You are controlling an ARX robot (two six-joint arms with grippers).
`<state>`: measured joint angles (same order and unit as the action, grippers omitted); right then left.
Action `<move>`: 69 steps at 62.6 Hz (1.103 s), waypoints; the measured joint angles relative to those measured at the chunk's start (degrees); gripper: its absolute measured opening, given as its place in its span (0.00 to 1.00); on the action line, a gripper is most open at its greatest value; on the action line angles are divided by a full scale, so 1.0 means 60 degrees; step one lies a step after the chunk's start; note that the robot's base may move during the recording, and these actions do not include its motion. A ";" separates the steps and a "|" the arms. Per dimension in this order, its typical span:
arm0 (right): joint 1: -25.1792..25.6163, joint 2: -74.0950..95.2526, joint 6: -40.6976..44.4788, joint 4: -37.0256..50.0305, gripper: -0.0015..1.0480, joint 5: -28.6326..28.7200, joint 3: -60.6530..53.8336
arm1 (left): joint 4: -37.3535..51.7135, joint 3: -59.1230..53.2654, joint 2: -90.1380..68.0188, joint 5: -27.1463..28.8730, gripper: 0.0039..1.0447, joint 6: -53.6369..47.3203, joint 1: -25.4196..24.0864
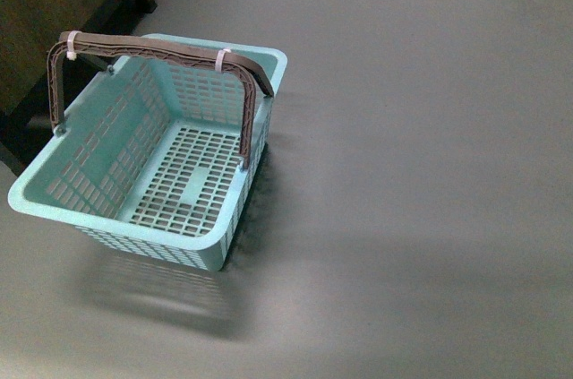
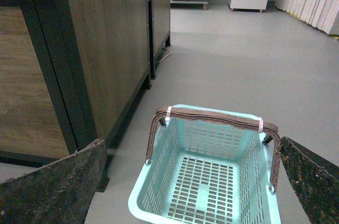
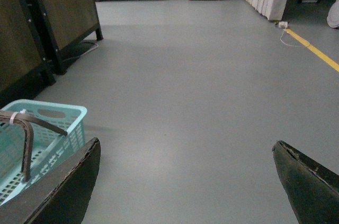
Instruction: Pick lemon and mango into basket
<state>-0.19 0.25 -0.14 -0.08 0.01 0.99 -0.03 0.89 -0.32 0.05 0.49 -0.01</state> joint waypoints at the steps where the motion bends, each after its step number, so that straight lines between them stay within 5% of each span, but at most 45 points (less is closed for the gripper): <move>1: 0.0000 0.0000 0.0000 0.0000 0.92 0.0000 0.0000 | 0.0000 0.0000 0.0000 0.0000 0.94 0.0000 0.0000; 34: 0.0000 0.0000 0.0000 0.0000 0.92 0.0000 0.0000 | 0.0000 0.0000 -0.0004 0.0007 0.94 0.0004 0.0000; 40: 0.0000 0.0000 0.0000 0.0000 0.92 0.0000 0.0000 | -0.2787 0.1260 -0.1942 0.1574 0.94 0.1858 0.0699; 43: 0.0000 0.0004 0.0000 0.0000 0.92 0.0000 0.0000 | -0.3319 0.1741 -0.3187 0.1443 0.94 0.3013 0.0871; 57: 0.0000 0.0000 -0.0004 0.0000 0.92 -0.0007 0.0000 | -0.0160 0.3045 -0.7854 -0.0550 0.94 0.6772 0.0393; 69: 0.0000 0.0000 0.0000 0.0000 0.92 -0.0007 0.0000 | 0.2951 0.4364 -1.2313 -0.0426 0.94 0.9023 0.0459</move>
<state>-0.19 0.25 -0.14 -0.08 -0.03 0.99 17.67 27.07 -74.19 -2.50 54.63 2.74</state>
